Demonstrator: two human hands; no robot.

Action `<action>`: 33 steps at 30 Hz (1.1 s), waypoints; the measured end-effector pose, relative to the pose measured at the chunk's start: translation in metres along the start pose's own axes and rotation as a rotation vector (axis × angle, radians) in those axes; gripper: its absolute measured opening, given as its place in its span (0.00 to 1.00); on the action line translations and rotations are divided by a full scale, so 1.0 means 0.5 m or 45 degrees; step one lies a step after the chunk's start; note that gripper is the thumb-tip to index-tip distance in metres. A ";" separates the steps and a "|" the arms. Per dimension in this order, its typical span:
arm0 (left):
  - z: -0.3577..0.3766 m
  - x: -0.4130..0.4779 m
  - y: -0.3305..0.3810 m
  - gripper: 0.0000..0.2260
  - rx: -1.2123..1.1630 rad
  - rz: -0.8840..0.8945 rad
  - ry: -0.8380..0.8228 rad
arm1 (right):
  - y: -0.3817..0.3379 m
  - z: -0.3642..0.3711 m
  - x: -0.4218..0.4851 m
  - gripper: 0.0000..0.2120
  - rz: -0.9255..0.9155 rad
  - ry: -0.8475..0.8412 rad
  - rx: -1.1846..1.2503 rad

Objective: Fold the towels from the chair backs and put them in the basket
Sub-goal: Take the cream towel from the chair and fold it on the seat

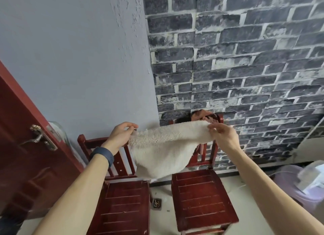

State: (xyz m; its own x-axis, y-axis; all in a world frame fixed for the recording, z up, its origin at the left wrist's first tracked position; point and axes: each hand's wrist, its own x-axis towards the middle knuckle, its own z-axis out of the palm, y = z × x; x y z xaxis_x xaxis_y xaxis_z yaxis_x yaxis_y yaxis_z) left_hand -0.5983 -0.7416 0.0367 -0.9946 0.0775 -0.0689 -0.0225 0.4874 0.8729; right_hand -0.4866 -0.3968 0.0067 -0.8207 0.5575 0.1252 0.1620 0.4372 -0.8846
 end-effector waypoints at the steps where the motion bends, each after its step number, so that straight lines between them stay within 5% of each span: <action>1: 0.001 -0.002 0.003 0.11 0.032 -0.018 0.020 | -0.001 -0.001 0.000 0.10 0.026 0.003 0.045; 6: -0.001 -0.025 0.009 0.10 -0.296 -0.328 -0.208 | -0.006 -0.014 0.004 0.07 0.124 -0.041 0.323; 9: -0.008 -0.032 0.004 0.14 -0.301 -0.252 -0.469 | 0.001 -0.037 0.005 0.20 0.096 -0.270 0.337; 12: 0.003 -0.037 -0.012 0.23 -0.040 -0.139 -0.705 | 0.024 -0.053 -0.003 0.31 -0.030 -0.516 -0.063; 14: 0.029 -0.046 -0.032 0.22 0.405 -0.022 -0.693 | 0.049 -0.050 -0.014 0.28 -0.130 -0.461 -0.429; 17: 0.081 -0.078 -0.077 0.06 0.803 0.153 -0.454 | 0.109 -0.047 -0.043 0.20 -0.170 -0.333 -0.604; 23: 0.184 -0.199 -0.238 0.08 0.927 0.053 -0.246 | 0.314 -0.057 -0.179 0.09 0.018 -0.379 -0.790; 33: 0.349 -0.288 -0.384 0.10 1.058 -0.161 -0.405 | 0.508 -0.111 -0.282 0.07 0.280 -0.760 -0.925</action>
State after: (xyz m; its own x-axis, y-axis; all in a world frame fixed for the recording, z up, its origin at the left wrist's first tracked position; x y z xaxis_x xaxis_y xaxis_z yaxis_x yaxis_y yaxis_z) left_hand -0.4332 -0.6946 -0.2053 -0.9118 0.1576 -0.3793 0.0733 0.9711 0.2274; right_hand -0.2996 -0.3250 -0.2107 -0.8424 0.3158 -0.4365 0.4802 0.8075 -0.3425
